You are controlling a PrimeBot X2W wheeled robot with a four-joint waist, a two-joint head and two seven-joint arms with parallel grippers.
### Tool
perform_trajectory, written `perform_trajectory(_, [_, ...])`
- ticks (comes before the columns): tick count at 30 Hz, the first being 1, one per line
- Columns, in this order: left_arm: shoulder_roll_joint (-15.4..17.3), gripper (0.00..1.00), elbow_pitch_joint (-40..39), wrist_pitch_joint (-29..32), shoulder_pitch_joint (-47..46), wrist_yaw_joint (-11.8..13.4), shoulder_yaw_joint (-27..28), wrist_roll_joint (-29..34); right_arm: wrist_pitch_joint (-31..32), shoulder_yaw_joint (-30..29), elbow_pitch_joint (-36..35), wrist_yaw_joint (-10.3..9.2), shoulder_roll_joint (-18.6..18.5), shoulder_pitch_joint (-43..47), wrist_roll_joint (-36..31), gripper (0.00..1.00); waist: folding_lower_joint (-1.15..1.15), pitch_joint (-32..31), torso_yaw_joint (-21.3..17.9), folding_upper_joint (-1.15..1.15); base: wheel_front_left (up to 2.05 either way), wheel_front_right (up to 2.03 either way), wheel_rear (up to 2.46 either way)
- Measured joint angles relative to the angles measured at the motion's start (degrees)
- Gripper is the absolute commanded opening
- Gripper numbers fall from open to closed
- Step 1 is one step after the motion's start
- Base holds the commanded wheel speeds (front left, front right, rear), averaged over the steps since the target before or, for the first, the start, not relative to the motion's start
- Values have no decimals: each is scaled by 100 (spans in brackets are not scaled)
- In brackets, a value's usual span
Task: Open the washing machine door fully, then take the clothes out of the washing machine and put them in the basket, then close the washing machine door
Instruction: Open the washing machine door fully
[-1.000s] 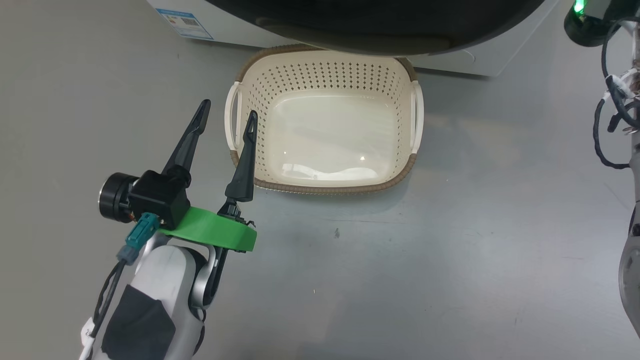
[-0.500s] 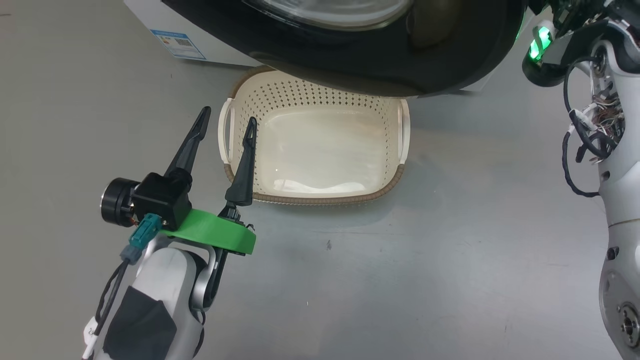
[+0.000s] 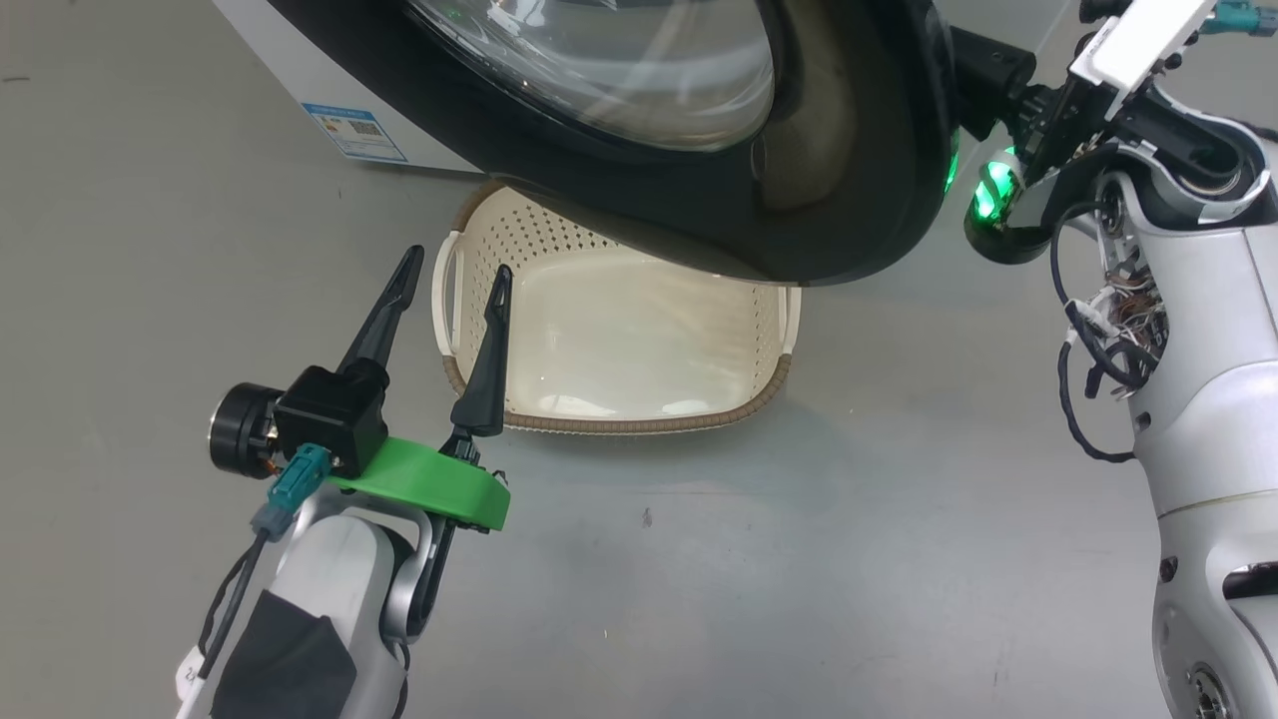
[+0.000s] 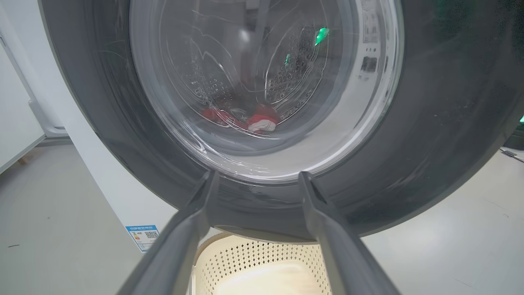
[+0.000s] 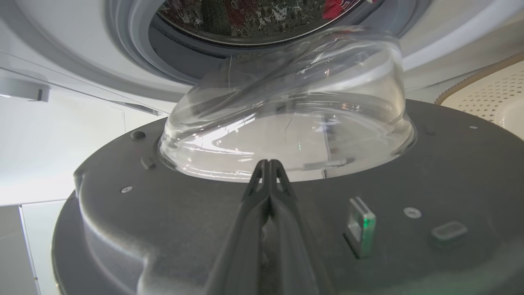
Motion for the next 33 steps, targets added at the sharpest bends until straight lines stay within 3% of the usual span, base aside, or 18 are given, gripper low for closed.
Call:
perform_trajectory(25, [1, 100, 274, 0, 358, -2, -78, -73, 412, 625, -961, 29, 172, 1568, 430, 0, 0, -625, 42, 0, 0, 0, 0])
perform_trajectory(33, [3, 100, 368, 0, 539, -9, -140, -149, 408, 1089, -1252, 29, 169, 2015, 889, 0, 0, -851, 85, 0, 0, 0, 0])
